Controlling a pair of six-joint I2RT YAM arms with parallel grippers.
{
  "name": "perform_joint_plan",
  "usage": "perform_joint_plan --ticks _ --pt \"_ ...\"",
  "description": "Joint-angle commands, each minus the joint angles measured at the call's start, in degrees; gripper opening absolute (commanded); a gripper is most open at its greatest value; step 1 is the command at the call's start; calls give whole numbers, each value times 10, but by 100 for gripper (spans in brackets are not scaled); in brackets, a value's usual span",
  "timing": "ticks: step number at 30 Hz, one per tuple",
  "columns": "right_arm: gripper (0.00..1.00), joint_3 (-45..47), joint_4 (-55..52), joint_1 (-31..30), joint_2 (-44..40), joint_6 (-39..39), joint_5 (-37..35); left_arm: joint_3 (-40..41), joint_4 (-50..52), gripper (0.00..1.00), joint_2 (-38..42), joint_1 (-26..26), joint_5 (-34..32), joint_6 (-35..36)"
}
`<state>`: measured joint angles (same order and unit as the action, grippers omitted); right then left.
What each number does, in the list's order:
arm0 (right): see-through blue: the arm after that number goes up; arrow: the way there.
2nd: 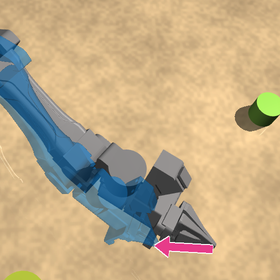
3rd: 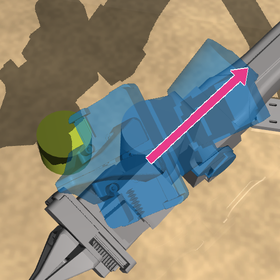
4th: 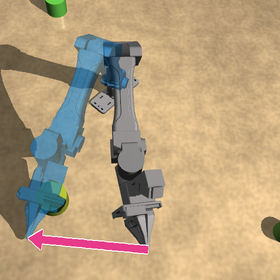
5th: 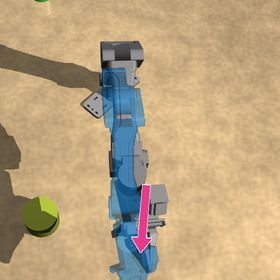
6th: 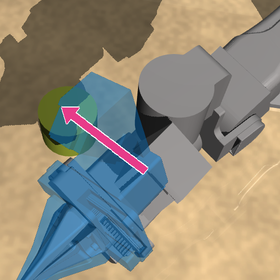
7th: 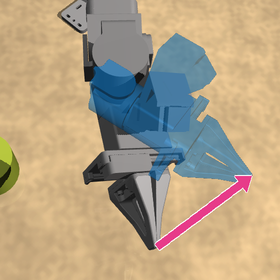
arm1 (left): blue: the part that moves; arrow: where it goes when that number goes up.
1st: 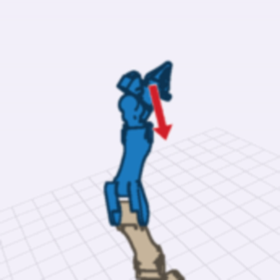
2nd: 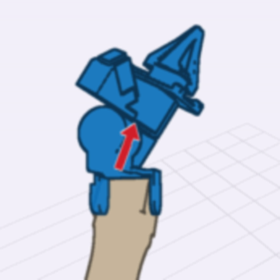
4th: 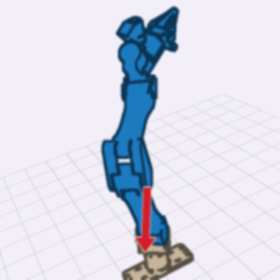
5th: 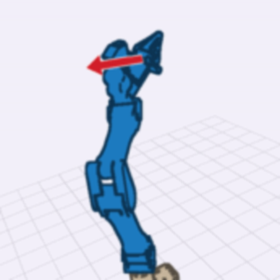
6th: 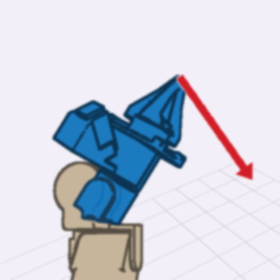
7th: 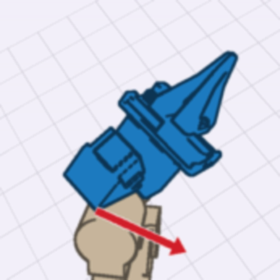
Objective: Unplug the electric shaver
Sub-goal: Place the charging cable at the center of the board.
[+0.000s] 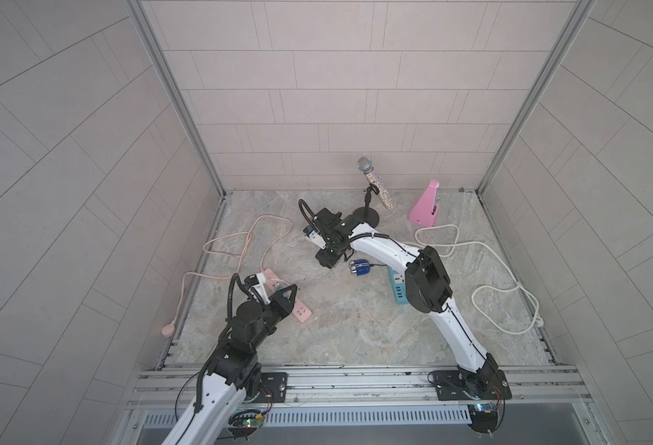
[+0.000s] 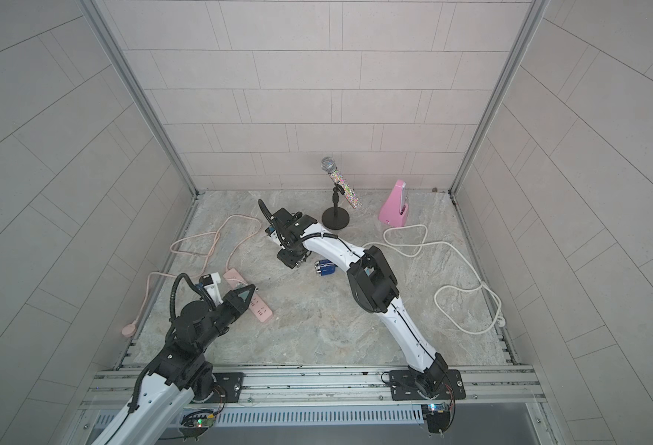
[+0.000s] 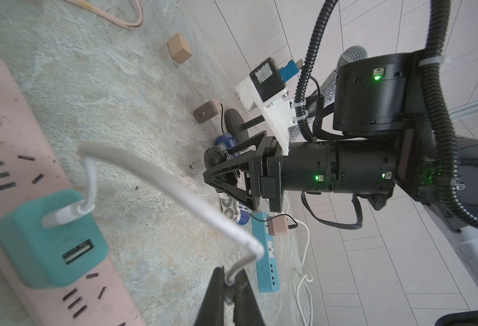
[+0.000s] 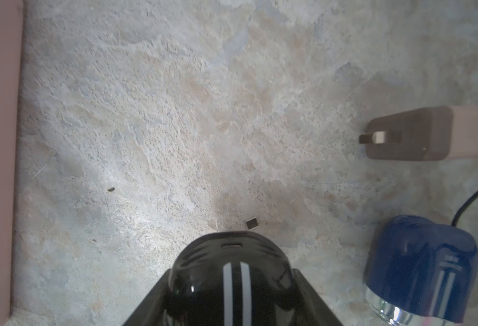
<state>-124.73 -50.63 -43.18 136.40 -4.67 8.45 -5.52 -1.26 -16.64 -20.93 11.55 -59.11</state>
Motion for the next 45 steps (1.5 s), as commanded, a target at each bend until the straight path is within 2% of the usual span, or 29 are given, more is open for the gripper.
perform_joint_plan --ticks 1,15,19,29,38,42,45 --pt "27 -12 4 0 17 -2 3 5 11 0 3 2 -1 -2" --pt "28 -37 26 14 62 19 14 -13 43 0 15 2 6 8" --pt "32 -43 26 15 73 19 14 -13 53 0 25 2 5 8" --pt "64 -49 32 18 83 32 23 -18 77 0 38 1 4 8" --pt "74 -47 17 19 71 33 23 -19 81 1 35 2 5 5" --pt "75 -33 17 19 51 35 22 -21 82 11 31 1 6 4" --pt "76 -7 27 18 21 36 23 -31 87 31 26 1 13 3"
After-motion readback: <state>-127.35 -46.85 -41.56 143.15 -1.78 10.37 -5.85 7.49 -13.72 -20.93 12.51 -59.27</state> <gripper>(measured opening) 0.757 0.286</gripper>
